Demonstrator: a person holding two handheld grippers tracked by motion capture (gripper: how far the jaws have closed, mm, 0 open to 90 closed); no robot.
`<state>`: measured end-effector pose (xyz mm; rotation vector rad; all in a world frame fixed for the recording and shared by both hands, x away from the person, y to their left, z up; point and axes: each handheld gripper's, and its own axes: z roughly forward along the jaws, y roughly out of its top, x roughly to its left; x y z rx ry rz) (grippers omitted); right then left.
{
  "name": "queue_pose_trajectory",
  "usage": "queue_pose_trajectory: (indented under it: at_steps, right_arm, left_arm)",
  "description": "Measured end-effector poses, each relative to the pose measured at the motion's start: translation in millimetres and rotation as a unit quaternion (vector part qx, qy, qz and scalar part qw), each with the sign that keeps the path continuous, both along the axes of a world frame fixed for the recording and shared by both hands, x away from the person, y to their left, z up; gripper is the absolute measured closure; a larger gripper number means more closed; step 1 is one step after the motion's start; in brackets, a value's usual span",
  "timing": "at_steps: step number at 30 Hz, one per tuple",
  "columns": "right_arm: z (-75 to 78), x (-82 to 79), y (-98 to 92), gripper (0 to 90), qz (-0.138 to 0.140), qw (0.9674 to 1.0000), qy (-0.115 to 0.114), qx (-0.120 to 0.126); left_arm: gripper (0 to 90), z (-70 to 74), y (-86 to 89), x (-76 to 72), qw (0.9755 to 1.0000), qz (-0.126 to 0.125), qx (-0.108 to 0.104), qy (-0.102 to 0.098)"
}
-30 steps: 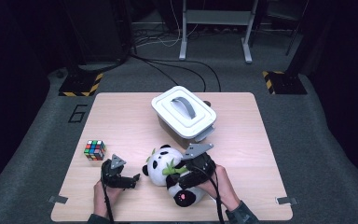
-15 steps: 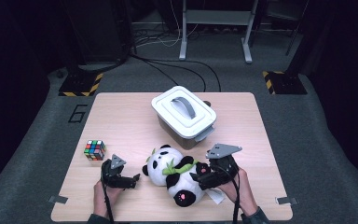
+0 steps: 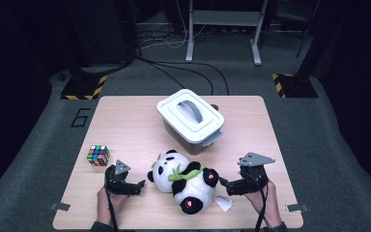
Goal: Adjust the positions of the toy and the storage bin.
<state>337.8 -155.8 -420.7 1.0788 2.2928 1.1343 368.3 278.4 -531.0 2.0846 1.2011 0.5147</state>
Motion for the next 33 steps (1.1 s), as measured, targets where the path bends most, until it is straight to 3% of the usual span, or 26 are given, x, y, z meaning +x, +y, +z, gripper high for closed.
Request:
queue_pose_trajectory:
  at_steps: [9,13,22,26,33]
  right_arm:
    - [-38.0,13.0,-27.9,0.0,-0.051,0.9984,0.023,-0.001]
    - [-56.2,19.9,-33.2,0.0,-0.078,0.9962,0.023,-0.030]
    - [-92.7,36.7,-49.5,0.0,-0.100,0.9931,0.054,-0.028]
    - [-101.8,39.9,-53.9,0.0,-0.108,0.9919,0.062,-0.023]
    - [-108.1,42.1,-55.1,0.0,-0.114,0.9918,0.050,-0.027]
  left_arm:
    - [0.0,-0.4,-0.6,0.0,1.0000,0.003,-0.004,-0.002]
    - [0.0,-0.3,-0.5,0.0,1.0000,0.003,-0.004,-0.001]
    - [0.0,-0.4,-0.6,0.0,1.0000,0.002,-0.003,-0.002]
    - [0.1,-0.5,-0.8,-0.2,1.0000,0.002,-0.004,-0.002]
    - [0.1,-0.4,-0.8,-0.1,1.0000,0.002,-0.004,-0.001]
